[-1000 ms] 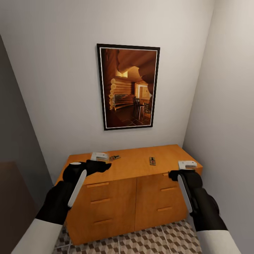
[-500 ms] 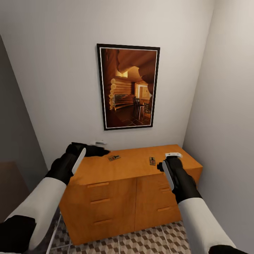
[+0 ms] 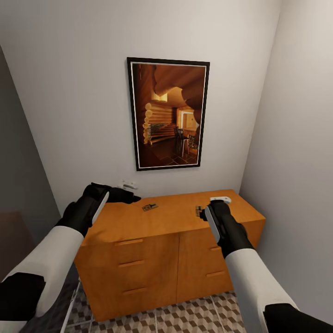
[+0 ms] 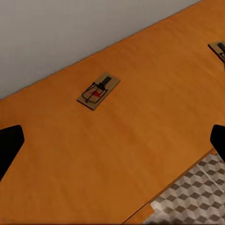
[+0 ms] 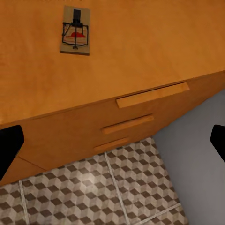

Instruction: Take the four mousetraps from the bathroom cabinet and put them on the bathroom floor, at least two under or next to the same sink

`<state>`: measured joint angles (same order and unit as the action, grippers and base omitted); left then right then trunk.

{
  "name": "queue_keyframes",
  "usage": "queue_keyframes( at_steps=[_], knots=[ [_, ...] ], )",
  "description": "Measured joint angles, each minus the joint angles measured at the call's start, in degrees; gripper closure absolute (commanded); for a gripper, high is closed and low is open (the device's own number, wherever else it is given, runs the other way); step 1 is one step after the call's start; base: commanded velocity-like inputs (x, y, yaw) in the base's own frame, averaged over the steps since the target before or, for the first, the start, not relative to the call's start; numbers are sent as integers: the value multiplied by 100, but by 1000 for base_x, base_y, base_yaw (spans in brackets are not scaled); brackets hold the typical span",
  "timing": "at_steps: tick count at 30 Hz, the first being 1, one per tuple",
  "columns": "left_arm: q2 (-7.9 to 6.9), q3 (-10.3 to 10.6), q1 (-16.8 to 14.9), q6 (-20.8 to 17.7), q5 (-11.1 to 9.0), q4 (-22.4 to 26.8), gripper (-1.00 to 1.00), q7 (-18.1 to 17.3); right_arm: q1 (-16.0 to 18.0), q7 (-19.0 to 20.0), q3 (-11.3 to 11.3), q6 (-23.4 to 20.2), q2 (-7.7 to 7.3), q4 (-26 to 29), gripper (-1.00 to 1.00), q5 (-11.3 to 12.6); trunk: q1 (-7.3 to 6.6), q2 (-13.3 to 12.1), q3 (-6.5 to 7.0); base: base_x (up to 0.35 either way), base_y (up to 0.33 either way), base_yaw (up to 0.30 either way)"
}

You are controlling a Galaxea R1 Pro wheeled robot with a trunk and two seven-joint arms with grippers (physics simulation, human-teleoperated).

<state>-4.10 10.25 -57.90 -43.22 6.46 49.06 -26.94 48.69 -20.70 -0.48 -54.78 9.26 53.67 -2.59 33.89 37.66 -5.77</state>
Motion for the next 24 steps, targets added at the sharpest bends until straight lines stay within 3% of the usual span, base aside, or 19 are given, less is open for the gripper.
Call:
queue_keyframes(
  at_steps=[9,24],
  knots=[
    [65,-48,-10,22,267,-52,-100,10,17,-14,0,5,60,-30,-100,-3,-2,0,0,67,0,0],
    [245,-53,-12,90,275,-221,-100,626,21,-25,0,37,59,-48,-100,-29,-3,1,0,290,0,0]
  ],
)
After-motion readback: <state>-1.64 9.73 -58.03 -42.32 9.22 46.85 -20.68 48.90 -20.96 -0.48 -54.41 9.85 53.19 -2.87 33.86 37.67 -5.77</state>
